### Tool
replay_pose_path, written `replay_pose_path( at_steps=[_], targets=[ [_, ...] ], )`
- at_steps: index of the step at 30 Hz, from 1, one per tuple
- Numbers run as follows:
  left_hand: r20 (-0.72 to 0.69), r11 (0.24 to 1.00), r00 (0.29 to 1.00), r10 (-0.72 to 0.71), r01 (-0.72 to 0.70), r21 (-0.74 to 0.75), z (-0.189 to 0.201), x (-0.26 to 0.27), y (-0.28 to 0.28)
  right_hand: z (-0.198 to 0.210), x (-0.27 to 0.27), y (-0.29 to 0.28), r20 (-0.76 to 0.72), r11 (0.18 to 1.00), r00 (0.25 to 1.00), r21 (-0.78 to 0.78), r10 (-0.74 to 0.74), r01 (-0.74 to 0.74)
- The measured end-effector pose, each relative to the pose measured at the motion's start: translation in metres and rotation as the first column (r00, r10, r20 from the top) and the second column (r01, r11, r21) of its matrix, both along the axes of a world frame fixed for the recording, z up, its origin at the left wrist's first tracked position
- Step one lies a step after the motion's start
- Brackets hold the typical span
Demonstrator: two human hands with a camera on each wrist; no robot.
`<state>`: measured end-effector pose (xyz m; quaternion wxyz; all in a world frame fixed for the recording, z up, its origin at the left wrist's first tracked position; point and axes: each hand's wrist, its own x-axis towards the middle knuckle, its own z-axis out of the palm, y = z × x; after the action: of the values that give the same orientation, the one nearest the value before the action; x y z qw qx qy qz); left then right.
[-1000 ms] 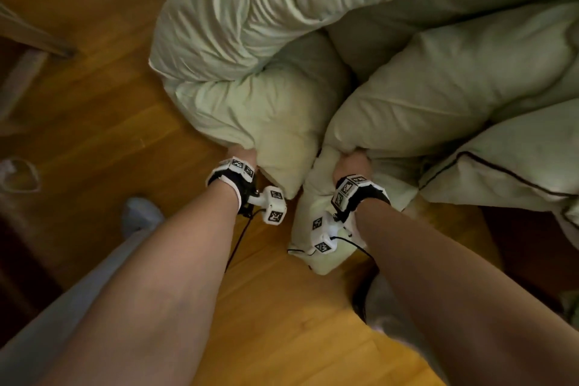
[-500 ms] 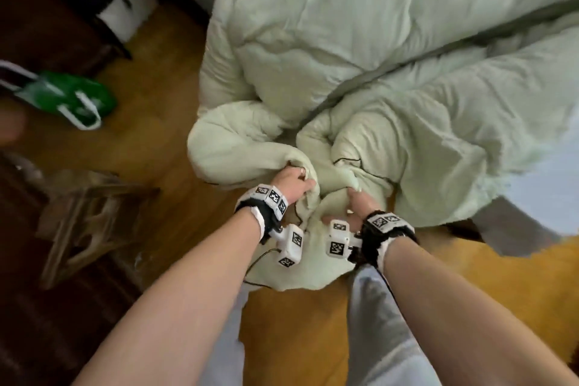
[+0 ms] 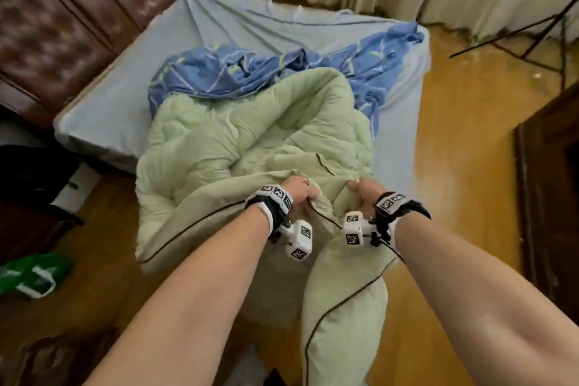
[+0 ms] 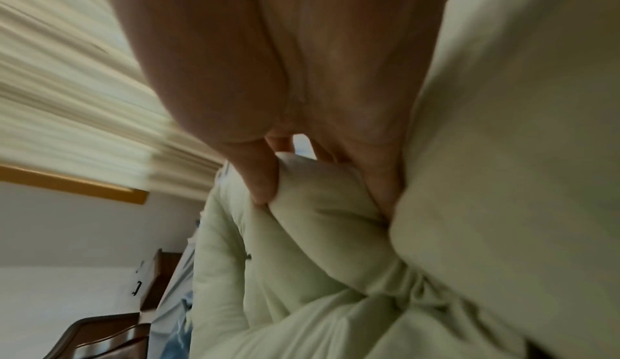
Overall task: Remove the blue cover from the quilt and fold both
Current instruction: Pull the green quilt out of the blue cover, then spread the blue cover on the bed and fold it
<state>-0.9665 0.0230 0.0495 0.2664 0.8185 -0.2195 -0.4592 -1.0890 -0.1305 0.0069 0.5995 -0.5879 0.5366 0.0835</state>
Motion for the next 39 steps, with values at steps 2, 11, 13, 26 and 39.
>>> replay_pose_path(
  at_steps=[2,11,13,26,39],
  targets=[
    [-0.056,0.999,0.998,0.003,-0.006,-0.051,0.009,-0.018,-0.056,0.02,-0.02,-0.058,-0.077,0.987,0.993,-0.126,0.089,-0.098],
    [-0.202,0.962,0.978,0.059,-0.11,-0.251,0.014,-0.015,-0.288,0.082,-0.022,-0.249,-0.048,0.939,0.997,-0.341,-0.055,0.035],
    [-0.185,0.941,0.98,0.075,-0.131,-0.311,0.031,0.006,-0.341,0.102,-0.006,-0.292,-0.013,0.936,0.998,-0.349,-0.061,0.053],
    [-0.027,0.854,0.99,0.14,-0.135,-0.502,0.171,0.113,-0.611,0.25,0.115,-0.559,0.175,0.853,0.982,-0.521,0.074,0.028],
    [0.23,0.978,0.972,0.056,-0.1,0.185,-0.008,0.046,-0.716,0.023,0.079,-0.701,-0.043,0.94,0.94,0.05,0.339,-0.336]
  ],
)
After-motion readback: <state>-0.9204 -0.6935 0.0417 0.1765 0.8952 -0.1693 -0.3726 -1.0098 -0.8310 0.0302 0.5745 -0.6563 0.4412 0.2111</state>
